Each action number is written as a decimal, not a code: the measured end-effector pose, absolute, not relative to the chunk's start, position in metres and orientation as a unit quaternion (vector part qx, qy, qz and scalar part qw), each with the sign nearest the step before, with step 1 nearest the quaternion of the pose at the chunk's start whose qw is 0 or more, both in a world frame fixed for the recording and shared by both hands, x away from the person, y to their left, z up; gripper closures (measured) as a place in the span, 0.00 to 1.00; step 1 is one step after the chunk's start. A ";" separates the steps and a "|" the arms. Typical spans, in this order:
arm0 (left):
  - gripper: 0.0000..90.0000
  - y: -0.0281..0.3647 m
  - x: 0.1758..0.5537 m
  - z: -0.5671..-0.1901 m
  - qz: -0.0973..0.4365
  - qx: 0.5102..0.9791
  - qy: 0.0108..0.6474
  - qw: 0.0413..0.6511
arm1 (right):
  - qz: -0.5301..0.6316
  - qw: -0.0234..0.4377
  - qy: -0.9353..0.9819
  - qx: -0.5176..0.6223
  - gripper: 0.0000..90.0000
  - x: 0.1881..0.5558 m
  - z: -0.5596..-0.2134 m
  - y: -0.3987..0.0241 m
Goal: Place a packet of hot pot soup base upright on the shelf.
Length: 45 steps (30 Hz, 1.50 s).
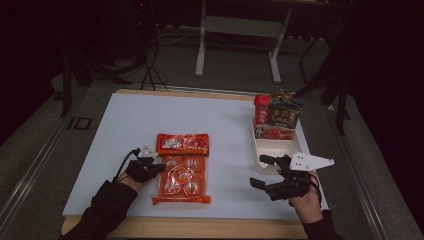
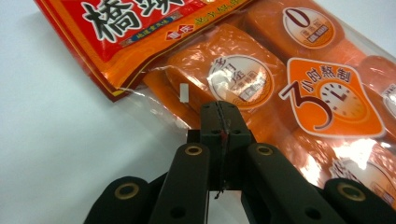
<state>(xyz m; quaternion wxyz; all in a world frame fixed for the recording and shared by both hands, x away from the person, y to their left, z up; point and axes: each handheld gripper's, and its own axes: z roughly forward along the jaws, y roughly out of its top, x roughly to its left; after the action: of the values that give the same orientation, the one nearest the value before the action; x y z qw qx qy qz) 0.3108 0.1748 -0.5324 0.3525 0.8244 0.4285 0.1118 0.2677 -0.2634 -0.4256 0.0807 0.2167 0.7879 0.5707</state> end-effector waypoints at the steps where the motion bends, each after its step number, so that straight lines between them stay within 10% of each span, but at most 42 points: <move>1: 1.00 0.174 0.310 -0.532 0.116 0.827 0.424 0.350 | 0.571 0.080 0.788 0.217 0.16 0.267 -0.426 -0.264; 29: 1.00 0.090 0.310 -0.522 0.076 0.863 0.334 0.371 | 0.571 0.081 0.786 0.220 0.16 0.264 -0.429 -0.268; 45: 1.00 0.132 0.302 -0.526 0.076 0.859 0.363 0.352 | 0.569 0.084 0.788 0.220 0.16 0.263 -0.430 -0.269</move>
<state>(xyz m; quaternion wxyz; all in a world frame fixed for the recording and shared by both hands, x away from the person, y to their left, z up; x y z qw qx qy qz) 0.3019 0.1324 -0.5256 0.3520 0.8593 0.3632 0.0761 0.2632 -0.2695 -0.4298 0.0838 0.2200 0.7881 0.5687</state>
